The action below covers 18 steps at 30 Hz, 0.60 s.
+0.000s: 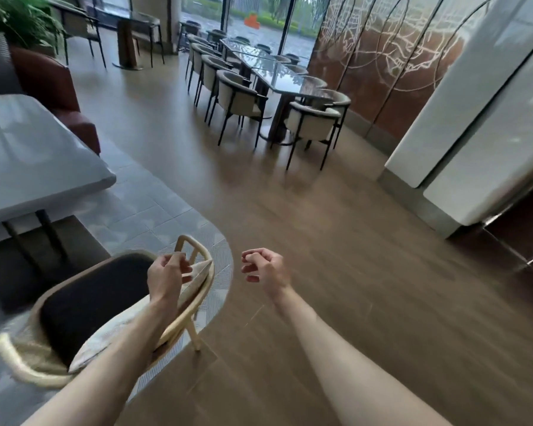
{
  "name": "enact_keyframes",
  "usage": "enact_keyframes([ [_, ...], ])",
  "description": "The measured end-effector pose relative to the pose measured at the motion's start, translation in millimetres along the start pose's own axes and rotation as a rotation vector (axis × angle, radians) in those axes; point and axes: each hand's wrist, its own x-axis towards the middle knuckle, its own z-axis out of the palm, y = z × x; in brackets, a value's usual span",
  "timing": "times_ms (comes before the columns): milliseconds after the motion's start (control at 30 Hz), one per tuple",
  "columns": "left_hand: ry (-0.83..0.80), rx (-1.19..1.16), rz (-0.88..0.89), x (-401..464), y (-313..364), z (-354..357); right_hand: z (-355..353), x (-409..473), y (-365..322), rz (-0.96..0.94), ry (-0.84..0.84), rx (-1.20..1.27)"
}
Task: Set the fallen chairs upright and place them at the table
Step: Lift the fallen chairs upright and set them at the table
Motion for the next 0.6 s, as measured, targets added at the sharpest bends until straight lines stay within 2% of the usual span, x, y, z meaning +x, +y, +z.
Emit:
enact_keyframes([
  [100,0.016,-0.034,-0.054,24,-3,32,0,49,-7,0.033,-0.046,-0.062],
  [233,0.106,-0.049,-0.084,57,1,38,11,103,-4,0.094,-0.106,-0.137],
  [400,0.345,-0.105,-0.162,82,-11,11,40,155,29,0.250,-0.280,-0.242],
  [500,0.501,-0.163,-0.165,85,-27,-9,62,178,51,0.394,-0.477,-0.323],
  [600,0.732,-0.174,-0.199,71,-45,-24,81,189,66,0.539,-0.528,-0.337],
])
